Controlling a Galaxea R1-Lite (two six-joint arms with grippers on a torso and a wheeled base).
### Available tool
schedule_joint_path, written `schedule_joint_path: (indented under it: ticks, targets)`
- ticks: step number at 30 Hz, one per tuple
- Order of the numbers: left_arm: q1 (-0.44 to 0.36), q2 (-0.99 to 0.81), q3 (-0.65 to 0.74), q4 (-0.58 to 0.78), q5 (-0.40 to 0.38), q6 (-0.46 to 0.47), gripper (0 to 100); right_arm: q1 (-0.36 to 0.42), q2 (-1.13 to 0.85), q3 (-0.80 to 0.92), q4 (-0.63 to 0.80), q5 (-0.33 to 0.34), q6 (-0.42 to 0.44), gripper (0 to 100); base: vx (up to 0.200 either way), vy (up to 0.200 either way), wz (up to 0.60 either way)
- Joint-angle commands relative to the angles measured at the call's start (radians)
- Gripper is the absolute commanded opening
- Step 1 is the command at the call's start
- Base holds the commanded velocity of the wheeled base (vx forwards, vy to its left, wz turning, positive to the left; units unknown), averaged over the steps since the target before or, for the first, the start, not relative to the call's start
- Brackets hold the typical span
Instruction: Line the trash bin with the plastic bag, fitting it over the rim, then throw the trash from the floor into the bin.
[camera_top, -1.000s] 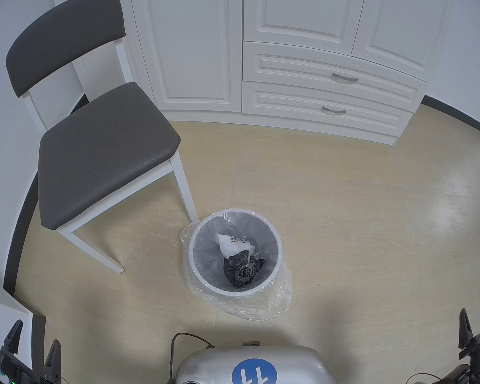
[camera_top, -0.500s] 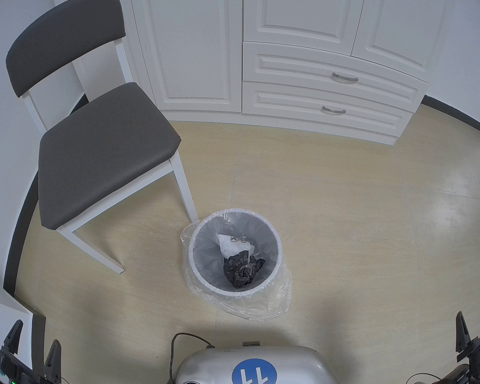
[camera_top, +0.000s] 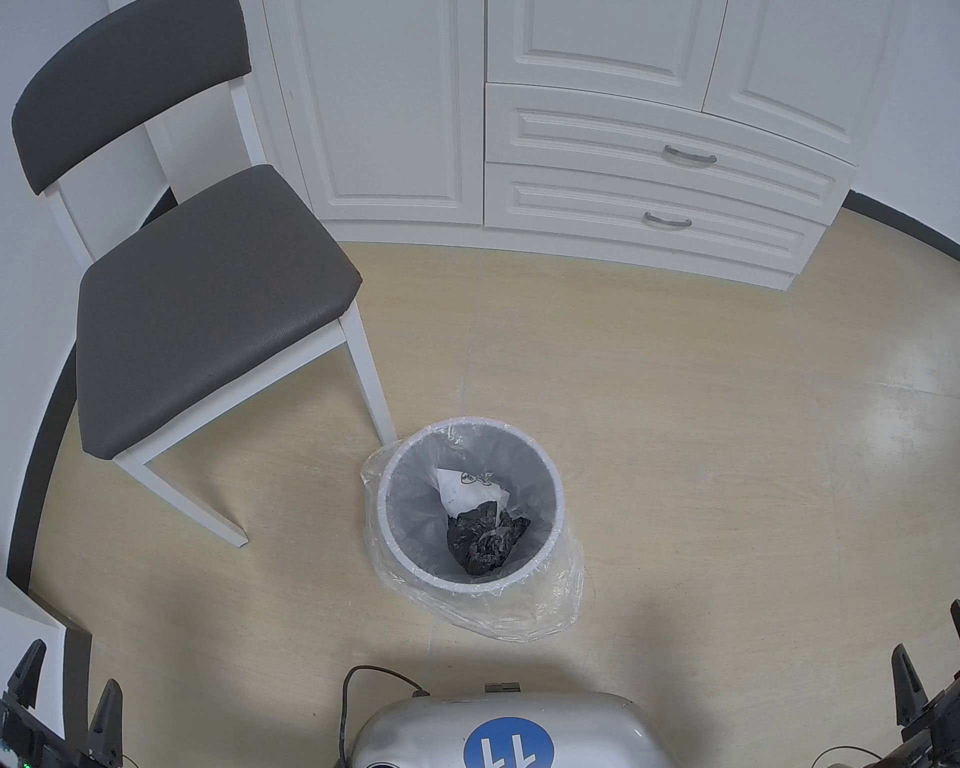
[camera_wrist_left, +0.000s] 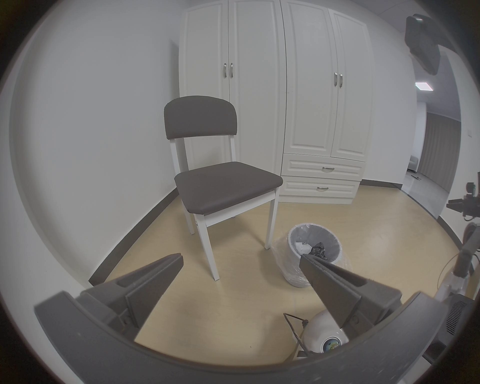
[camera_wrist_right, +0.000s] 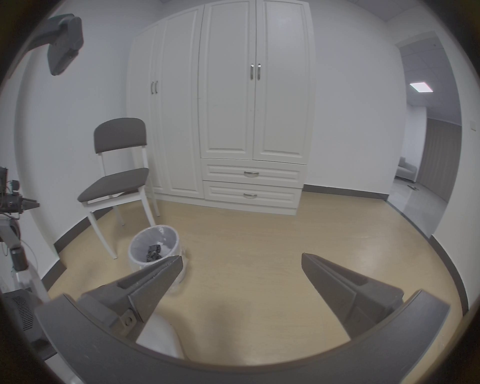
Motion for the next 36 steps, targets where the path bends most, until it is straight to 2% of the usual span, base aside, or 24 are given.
schedule_joint_path:
  ticks: [1,5,11,14,18,20,22,25,26,27,28,34,35,36]
  targets:
    - [0.000,-0.014,0.018,0.000,0.000,0.000,100,0.001,-0.015,0.016,0.000,0.087,-0.052,100,0.000,0.000,0.00]
    - [0.000,-0.014,0.018,0.000,0.000,0.000,100,0.001,-0.015,0.016,-0.001,0.113,-0.146,100,0.000,0.000,0.00]
    - [0.000,-0.014,0.018,0.000,0.000,-0.001,100,-0.001,-0.015,0.016,0.002,0.084,-0.062,100,0.000,0.000,0.00]
    - [0.000,-0.014,0.018,0.000,0.001,-0.004,100,0.001,-0.015,0.016,0.005,-0.050,0.006,100,0.000,0.000,0.00]
    - [0.000,-0.014,0.018,0.000,0.000,-0.004,100,0.002,-0.015,0.016,0.006,-0.100,0.040,100,0.000,0.000,0.00]
    - [0.000,-0.014,0.018,0.000,0.001,-0.004,100,0.002,-0.015,0.016,0.008,-0.142,0.095,100,0.000,0.000,0.00]
    - [0.000,-0.014,0.018,0.000,0.001,-0.004,100,0.002,-0.015,0.016,0.008,-0.154,0.104,100,0.000,0.000,0.00]
    - [0.000,-0.014,0.018,0.000,0.003,-0.006,100,0.002,-0.015,0.016,0.006,-0.252,0.147,100,0.000,0.000,0.00]
    - [0.000,-0.014,0.018,-0.002,0.003,-0.006,100,0.001,-0.015,0.016,0.006,-0.281,0.142,100,0.000,0.000,0.00]
    - [0.000,-0.014,0.018,-0.002,0.003,-0.006,100,0.001,-0.015,0.016,0.006,-0.281,0.142,100,0.000,0.000,0.00]
    - [0.000,-0.014,0.018,0.000,0.001,-0.004,100,0.001,-0.015,0.016,0.002,-0.320,0.133,100,0.000,0.000,0.00]
    - [0.000,-0.014,0.018,0.000,0.001,0.000,100,0.001,-0.015,0.016,0.000,-0.292,0.119,100,0.000,0.000,0.00]
    - [0.000,-0.014,0.018,0.000,0.001,0.000,100,0.001,-0.015,0.018,0.002,-0.235,0.132,100,0.000,0.000,0.00]
    - [0.000,-0.014,0.018,0.000,0.001,0.000,100,0.001,-0.015,0.018,0.002,-0.228,0.133,100,0.000,0.000,0.00]
